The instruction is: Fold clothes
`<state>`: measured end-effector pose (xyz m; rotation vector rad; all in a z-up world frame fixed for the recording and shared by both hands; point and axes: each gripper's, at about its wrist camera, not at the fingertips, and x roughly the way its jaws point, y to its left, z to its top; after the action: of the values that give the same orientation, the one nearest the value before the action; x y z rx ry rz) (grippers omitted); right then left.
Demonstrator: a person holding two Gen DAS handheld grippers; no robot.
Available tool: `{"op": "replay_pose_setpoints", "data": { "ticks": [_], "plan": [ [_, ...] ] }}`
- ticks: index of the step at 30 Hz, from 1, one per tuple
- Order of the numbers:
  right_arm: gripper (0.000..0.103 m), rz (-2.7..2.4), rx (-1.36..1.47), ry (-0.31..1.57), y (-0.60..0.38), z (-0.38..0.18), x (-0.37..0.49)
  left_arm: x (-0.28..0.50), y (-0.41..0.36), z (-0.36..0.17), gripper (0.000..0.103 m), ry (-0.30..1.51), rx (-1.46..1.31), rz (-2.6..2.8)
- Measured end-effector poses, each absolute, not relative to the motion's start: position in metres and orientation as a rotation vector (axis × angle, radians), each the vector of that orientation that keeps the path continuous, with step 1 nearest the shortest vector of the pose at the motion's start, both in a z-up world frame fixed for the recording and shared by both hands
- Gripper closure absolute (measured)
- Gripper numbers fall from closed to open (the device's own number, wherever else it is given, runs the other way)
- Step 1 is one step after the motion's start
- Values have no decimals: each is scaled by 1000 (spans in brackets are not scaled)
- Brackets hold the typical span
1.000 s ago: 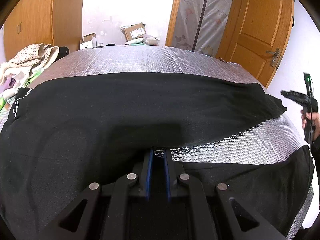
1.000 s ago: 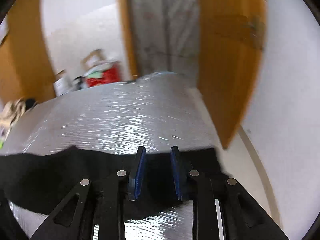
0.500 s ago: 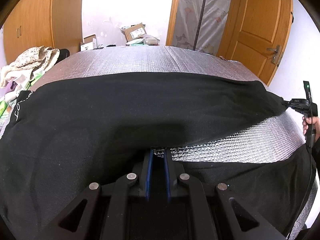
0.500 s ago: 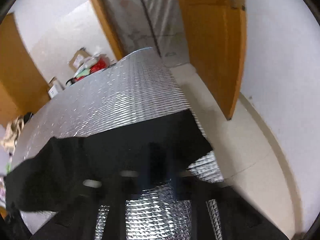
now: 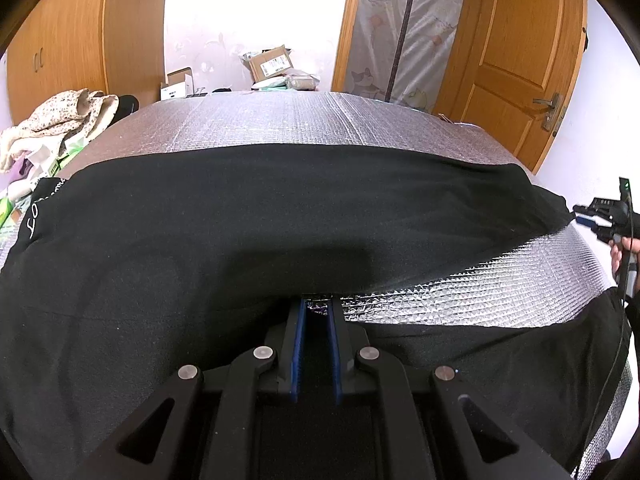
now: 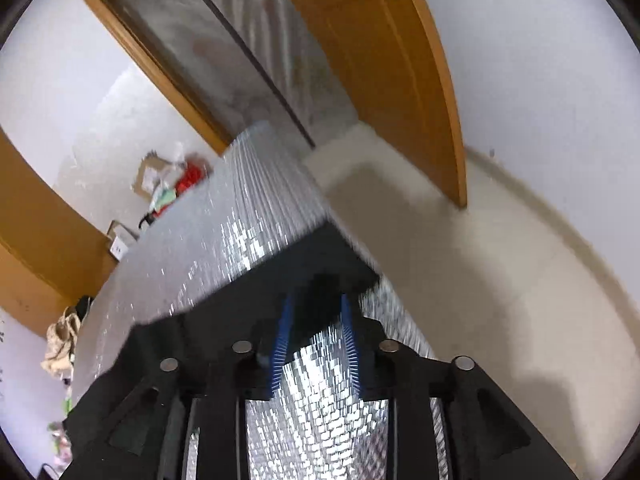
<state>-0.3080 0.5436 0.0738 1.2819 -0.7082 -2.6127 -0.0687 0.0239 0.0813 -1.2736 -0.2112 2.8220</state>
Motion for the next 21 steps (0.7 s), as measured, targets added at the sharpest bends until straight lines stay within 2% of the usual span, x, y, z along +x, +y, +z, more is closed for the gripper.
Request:
{"op": "replay_pose_setpoints", "data": {
  "ticks": [5, 6, 14, 18, 21],
  "plan": [
    [77, -2592, 1314, -725, 535, 66, -318, -69, 23, 82, 92, -217, -1273, 2821],
    [98, -2597, 1309, -720, 534, 66, -321, -69, 23, 81, 92, -220, -1272, 2820],
    [99, -2704, 1113, -675, 536, 109, -305, -70, 22, 81, 92, -230, -1273, 2816],
    [99, -2730, 1320, -641, 549, 87, -310, -70, 20, 81, 92, -242, -1269, 2813],
    [95, -2692, 1450, -583, 548, 70, -310, -70, 20, 81, 92, -254, -1267, 2810]
  ]
}}
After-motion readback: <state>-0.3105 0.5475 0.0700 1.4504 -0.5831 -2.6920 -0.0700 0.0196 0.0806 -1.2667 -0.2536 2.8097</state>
